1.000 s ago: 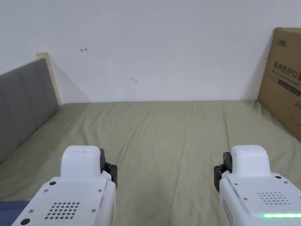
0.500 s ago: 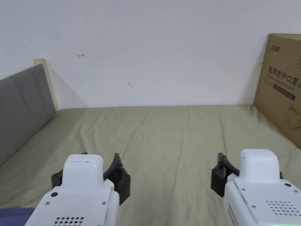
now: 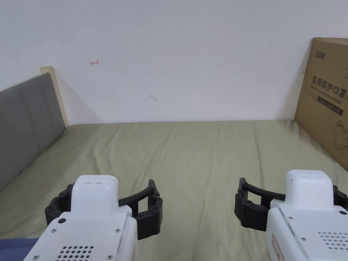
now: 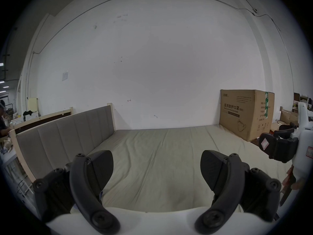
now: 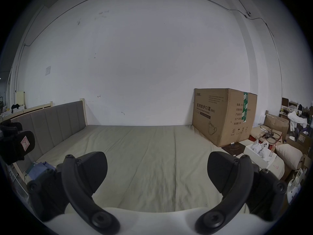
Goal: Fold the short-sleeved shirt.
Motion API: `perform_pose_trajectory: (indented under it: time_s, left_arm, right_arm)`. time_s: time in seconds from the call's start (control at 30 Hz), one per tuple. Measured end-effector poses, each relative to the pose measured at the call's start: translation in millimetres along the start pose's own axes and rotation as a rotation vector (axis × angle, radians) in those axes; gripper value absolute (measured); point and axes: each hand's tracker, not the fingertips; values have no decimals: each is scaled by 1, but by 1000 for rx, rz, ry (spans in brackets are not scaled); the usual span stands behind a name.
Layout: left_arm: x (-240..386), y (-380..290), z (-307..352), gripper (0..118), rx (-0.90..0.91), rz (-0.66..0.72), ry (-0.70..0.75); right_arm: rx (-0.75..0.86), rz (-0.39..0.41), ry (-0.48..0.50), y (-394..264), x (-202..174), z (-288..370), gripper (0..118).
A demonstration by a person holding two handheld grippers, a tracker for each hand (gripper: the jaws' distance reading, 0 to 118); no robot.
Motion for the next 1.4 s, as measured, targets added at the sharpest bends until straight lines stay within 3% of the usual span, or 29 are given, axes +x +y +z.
perform_pose_trajectory:
  time_s: [0.63,0.97,1.13,1.4]
  left_arm:
    - [4,10,-3,108,-40,83,-39]
    - [6,5,-4,108,-23,19,4]
    - [5,7,-7,108,-47,81,-73]
    - [11,6,-12,111,-74,70,-42]
  right_arm:
    - [-27,-14,25,-1,2,-1,117]
    - [-35,1,18,-2,2,-3,117]
    - [-41,16,20,-5,-1,-4,117]
    - [-50,19,10,-7,1,-7,117]
